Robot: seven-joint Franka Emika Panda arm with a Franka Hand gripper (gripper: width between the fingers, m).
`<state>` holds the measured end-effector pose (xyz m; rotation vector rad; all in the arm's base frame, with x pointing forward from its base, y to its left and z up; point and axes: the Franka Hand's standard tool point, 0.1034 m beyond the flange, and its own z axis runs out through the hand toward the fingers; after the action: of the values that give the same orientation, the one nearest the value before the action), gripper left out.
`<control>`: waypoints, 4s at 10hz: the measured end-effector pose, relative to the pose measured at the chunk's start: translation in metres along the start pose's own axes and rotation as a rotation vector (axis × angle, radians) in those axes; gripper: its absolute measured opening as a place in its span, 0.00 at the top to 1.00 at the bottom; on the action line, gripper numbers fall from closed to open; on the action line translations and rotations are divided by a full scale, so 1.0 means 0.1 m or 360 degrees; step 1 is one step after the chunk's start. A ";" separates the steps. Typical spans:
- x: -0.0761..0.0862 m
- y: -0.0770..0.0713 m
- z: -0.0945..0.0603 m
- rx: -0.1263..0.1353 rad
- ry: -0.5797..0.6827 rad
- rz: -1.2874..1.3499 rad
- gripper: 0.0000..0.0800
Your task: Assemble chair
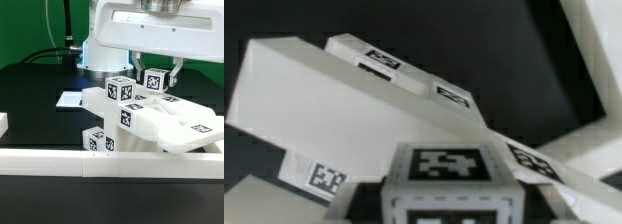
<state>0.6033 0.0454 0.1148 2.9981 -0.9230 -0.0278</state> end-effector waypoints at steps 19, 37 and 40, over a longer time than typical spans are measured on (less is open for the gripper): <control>0.02 -0.04 0.03 0.0174 -0.0020 0.0468 0.19; 0.04 -0.01 0.03 0.0073 0.0068 -0.0668 0.67; 0.03 -0.01 0.03 0.0090 0.0059 -0.0213 0.67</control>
Offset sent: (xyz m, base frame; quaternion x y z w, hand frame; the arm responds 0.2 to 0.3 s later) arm 0.0000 0.0000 0.0000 0.0000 0.0000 0.1938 0.9810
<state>0.6068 0.0445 0.1114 3.0958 -0.7314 0.0546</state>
